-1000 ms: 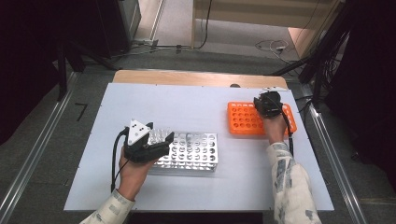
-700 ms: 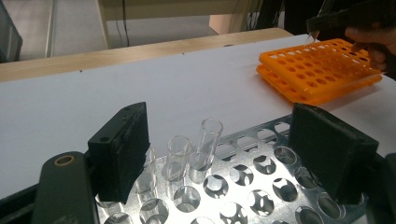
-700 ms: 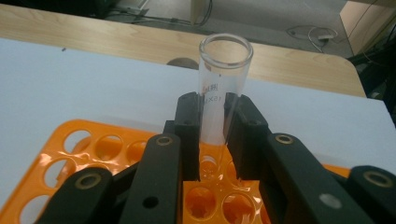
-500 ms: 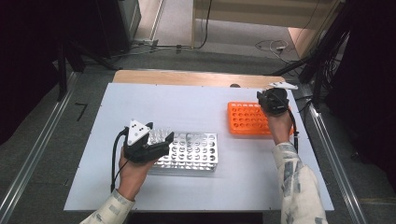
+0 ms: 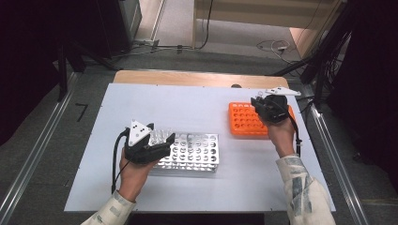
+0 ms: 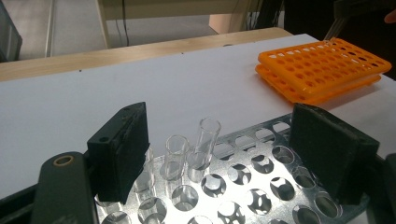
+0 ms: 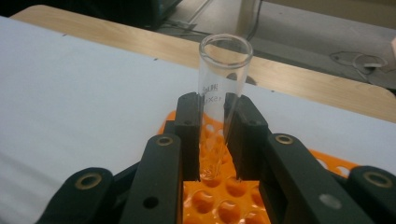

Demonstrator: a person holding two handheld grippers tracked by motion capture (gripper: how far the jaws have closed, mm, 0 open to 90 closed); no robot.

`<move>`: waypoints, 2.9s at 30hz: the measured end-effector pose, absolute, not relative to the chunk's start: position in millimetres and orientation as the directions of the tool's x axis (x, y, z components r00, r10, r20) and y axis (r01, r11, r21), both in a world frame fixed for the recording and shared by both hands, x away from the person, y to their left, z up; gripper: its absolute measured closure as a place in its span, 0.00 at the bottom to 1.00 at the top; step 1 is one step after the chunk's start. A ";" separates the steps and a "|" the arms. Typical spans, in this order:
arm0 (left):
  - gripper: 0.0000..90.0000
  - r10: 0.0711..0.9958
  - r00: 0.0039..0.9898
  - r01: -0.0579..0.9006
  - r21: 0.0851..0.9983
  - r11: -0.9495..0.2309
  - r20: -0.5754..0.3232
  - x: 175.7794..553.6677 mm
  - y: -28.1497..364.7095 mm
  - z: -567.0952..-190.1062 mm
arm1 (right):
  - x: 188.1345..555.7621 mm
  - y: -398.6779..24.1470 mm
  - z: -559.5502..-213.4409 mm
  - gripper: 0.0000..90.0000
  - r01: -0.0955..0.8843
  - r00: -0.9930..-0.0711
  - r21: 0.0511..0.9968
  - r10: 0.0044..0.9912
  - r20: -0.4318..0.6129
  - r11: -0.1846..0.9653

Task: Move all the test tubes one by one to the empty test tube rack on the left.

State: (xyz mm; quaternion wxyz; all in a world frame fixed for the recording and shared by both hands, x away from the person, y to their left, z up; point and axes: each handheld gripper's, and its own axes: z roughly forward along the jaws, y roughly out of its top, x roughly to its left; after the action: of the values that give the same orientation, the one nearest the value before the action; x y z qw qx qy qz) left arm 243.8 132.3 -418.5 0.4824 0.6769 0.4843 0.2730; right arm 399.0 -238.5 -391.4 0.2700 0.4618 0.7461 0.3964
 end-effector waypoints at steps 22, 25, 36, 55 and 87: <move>0.23 0.916 0.388 0.389 0.919 -0.064 -0.100 242.3 131.0 -416.6 | 340.6 -189.5 -380.1 0.81 0.405 -0.647 0.843 0.762 -0.009 0.353; 0.23 0.914 0.393 0.386 0.921 -0.063 -0.102 241.7 130.4 -415.6 | 334.5 -181.1 -378.7 0.81 0.390 -0.675 0.843 0.737 -0.012 0.371; 0.23 0.902 0.419 0.369 0.927 -0.063 -0.105 236.9 125.8 -409.0 | 317.7 -148.2 -380.6 0.81 0.360 -0.756 0.832 0.654 -0.006 0.423; 0.30 0.861 0.495 0.345 0.936 -0.075 -0.114 228.5 115.5 -395.9 | 296.7 -99.9 -393.3 0.81 0.310 -0.848 0.802 0.530 -0.010 0.511; 0.84 0.802 0.595 0.306 0.938 -0.161 -0.056 230.1 104.1 -392.4 | 286.5 -69.7 -399.7 0.80 0.273 -0.888 0.794 0.460 -0.009 0.543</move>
State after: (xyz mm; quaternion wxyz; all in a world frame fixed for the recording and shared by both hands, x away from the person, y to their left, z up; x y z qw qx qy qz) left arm 230.1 104.1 -392.4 0.5225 0.7241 0.3825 0.2374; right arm 286.5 -69.7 -399.7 0.1087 0.2101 0.8715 0.4295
